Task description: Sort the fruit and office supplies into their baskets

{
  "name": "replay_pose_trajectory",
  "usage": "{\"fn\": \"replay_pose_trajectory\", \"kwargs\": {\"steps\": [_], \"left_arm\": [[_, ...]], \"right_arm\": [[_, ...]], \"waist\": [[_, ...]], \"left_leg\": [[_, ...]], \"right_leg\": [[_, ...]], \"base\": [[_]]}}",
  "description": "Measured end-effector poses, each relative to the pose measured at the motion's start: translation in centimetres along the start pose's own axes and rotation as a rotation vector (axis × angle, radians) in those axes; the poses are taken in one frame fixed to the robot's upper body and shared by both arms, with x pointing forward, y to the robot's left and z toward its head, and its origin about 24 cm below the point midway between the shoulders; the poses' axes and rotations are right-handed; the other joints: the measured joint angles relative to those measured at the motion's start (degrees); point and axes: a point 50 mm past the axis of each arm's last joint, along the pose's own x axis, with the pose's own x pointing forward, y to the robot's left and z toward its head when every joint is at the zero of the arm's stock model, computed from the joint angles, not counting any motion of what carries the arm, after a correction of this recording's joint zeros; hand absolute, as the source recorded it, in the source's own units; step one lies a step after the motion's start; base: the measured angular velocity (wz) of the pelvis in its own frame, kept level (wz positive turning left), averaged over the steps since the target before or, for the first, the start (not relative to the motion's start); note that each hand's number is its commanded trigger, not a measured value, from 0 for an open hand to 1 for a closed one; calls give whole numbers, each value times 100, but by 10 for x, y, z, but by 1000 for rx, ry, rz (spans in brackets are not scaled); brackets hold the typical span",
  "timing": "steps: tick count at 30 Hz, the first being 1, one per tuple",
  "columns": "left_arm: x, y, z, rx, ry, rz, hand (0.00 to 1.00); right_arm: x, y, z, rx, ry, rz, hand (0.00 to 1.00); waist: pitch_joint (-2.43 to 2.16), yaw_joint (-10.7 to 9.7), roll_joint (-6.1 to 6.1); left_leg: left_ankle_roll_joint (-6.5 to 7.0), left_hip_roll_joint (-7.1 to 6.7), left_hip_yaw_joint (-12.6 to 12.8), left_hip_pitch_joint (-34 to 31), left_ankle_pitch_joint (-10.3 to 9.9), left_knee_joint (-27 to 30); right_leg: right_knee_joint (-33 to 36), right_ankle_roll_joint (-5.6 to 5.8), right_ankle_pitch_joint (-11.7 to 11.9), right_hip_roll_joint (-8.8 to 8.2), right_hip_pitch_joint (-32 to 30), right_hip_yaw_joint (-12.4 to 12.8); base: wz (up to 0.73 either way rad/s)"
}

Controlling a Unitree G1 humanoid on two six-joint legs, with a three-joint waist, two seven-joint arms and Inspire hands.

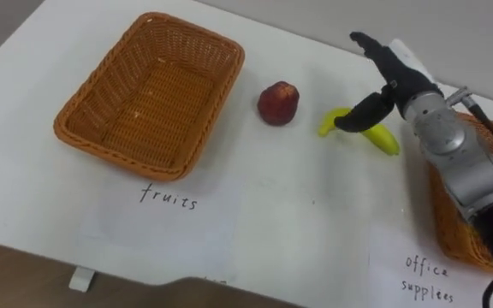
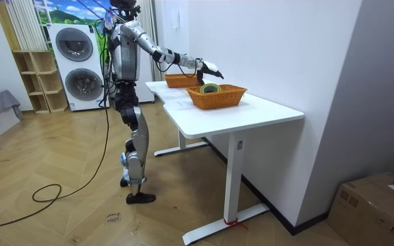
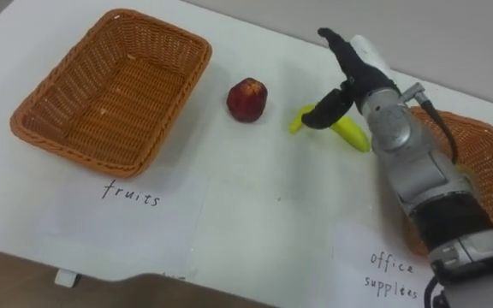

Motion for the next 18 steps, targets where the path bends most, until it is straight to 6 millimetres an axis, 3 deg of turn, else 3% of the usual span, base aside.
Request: {"fn": "replay_pose_trajectory", "kwargs": {"steps": [11,15,18], "left_arm": [[2,2,10,3,-36,5,0],[2,3,13,3,-46,6,0],[2,3,12,6,-45,8,0]], "right_arm": [[0,7,-8,-150,27,37,0],[0,7,-8,-173,23,37,0],[0,7,-8,-187,26,37,0]], "waist": [[21,85,-30],[82,86,-71],[85,85,-67]], "left_leg": [[-1,-9,-84,-131,1,60],[-2,-7,-82,-144,1,66],[-2,-9,-81,-156,1,73]], "right_leg": [[2,-4,4,0,-87,4],[-1,-5,6,3,-98,9],[-6,-5,6,3,-104,9]], "base": [[2],[0],[0]]}}
